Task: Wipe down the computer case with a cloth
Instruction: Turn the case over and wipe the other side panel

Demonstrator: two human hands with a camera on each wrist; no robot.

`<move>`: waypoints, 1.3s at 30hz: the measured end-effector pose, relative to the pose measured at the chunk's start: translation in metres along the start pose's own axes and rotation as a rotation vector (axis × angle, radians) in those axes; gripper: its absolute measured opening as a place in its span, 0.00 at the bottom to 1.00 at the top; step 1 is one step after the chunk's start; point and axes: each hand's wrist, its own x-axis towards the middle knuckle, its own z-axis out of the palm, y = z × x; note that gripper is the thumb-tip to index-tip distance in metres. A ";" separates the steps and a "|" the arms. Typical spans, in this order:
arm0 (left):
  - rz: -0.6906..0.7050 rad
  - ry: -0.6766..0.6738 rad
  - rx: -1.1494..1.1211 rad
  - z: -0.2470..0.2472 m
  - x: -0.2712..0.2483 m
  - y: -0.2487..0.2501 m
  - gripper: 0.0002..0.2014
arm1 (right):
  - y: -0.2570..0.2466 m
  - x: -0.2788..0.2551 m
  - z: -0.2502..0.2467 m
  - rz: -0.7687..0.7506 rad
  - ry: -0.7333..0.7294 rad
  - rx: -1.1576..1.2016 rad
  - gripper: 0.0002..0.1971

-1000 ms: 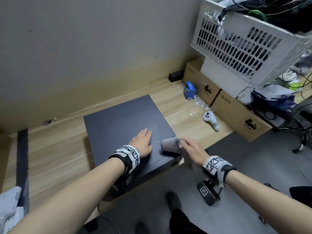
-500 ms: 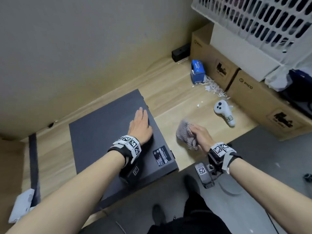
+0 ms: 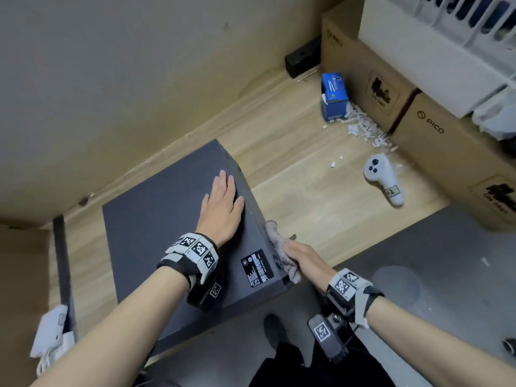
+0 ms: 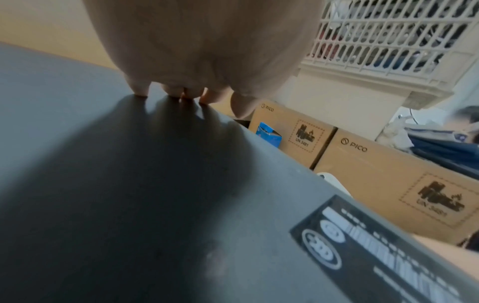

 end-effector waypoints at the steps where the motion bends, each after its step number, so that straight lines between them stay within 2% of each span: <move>1: 0.012 -0.005 -0.005 -0.001 0.000 -0.002 0.29 | 0.000 -0.005 0.006 -0.015 0.012 -0.008 0.21; 5: 0.087 -0.027 0.033 -0.006 0.000 -0.013 0.31 | -0.005 -0.019 0.016 -0.111 0.001 0.018 0.21; 10: 0.154 -0.113 0.057 -0.018 0.005 -0.027 0.41 | -0.037 -0.008 0.017 -0.229 -0.077 -0.050 0.25; 14: 0.131 -0.076 -0.005 -0.018 0.008 -0.026 0.47 | -0.078 0.048 0.013 -0.258 -0.086 -0.151 0.24; 17: 0.043 -0.031 -0.022 -0.024 0.017 -0.030 0.58 | -0.109 0.100 0.009 -0.278 -0.116 -0.190 0.25; 20: 0.002 -0.064 0.038 -0.042 0.038 -0.040 0.66 | -0.149 0.136 0.007 -0.311 -0.148 -0.197 0.24; 23: -0.037 -0.152 0.119 -0.053 0.057 -0.046 0.71 | -0.170 0.169 0.008 -0.283 -0.115 -0.261 0.24; 26: -0.062 -0.209 0.135 -0.053 0.063 -0.043 0.72 | -0.165 0.194 0.006 -0.245 -0.090 -0.328 0.29; 31: -0.076 -0.195 0.100 -0.054 0.061 -0.037 0.71 | -0.119 0.181 -0.011 -0.130 -0.060 -0.408 0.16; 34: -0.094 -0.193 0.104 -0.054 0.062 -0.035 0.71 | -0.082 0.158 -0.018 -0.075 -0.089 -0.385 0.14; 39: -0.092 -0.180 0.107 -0.054 0.059 -0.035 0.71 | -0.053 0.076 -0.020 0.060 -0.170 -0.443 0.17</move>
